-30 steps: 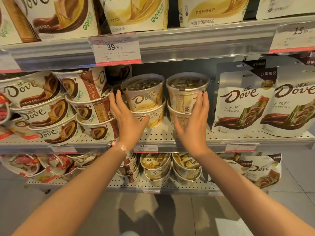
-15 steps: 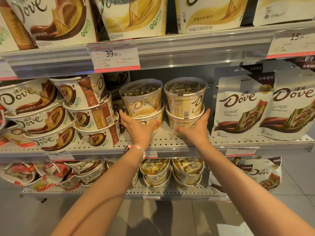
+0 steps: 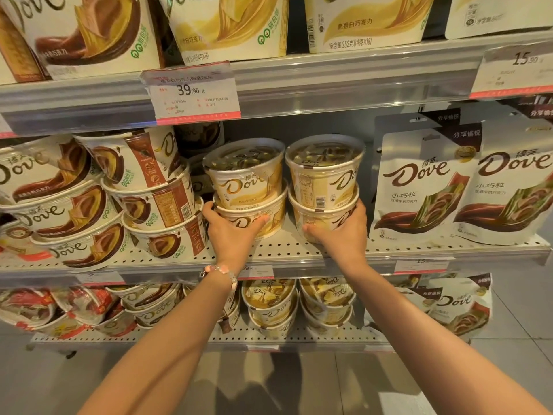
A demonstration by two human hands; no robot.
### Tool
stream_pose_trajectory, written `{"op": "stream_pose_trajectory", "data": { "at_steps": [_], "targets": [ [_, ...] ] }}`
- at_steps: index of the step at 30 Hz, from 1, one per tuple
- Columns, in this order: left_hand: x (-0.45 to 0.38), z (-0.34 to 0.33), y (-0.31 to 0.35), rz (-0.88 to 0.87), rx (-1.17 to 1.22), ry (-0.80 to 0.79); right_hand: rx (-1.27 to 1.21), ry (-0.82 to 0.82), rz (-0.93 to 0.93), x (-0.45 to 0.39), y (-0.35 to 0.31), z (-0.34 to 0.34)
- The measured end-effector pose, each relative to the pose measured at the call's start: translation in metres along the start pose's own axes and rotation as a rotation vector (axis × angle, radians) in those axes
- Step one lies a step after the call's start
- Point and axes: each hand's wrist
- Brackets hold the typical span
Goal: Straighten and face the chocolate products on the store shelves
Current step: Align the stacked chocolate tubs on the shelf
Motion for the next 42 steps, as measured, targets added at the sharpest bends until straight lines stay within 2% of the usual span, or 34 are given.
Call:
{"op": "stream_pose_trajectory", "data": {
  "at_steps": [3, 6, 14, 17, 25, 31, 33, 36, 42],
  "targets": [
    [0.001, 0.009, -0.005, -0.014, 0.017, -0.065, 0.053, 0.048, 0.012, 0.008, -0.002, -0.001],
    [0.004, 0.009, -0.007, -0.008, 0.036, -0.092, 0.033, -0.004, 0.023, 0.014, 0.004, 0.005],
    [0.021, -0.019, 0.015, 0.174, -0.011, 0.032, 0.002, -0.272, -0.014, 0.002, 0.001, 0.024],
    [0.018, -0.022, 0.018, 0.193, -0.009, 0.062, 0.048, -0.294, -0.035, -0.001, 0.003, 0.022],
    [0.012, -0.012, 0.004, 0.145, 0.040, 0.042, 0.161, -0.079, 0.071, 0.010, 0.005, 0.006],
    [0.006, 0.010, -0.010, 0.073, -0.010, -0.094, 0.254, 0.127, 0.081, 0.027, 0.002, -0.009],
    [0.004, 0.016, -0.015, 0.060, -0.011, -0.139, 0.256, 0.145, 0.074, 0.028, 0.003, -0.008],
    [0.005, 0.020, -0.018, 0.027, -0.005, -0.179, 0.220, 0.064, 0.071, 0.023, 0.006, 0.000],
    [0.027, 0.003, -0.012, -0.051, -0.061, -0.064, 0.194, -0.150, 0.069, 0.007, 0.008, 0.012]
  ]
}}
Point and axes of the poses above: each hand's wrist, its own x-axis away from the middle knuckle, its own z-axis out of the back of the hand, y = z × x, and after that the axes turned 6 degrees about -x, right-handed
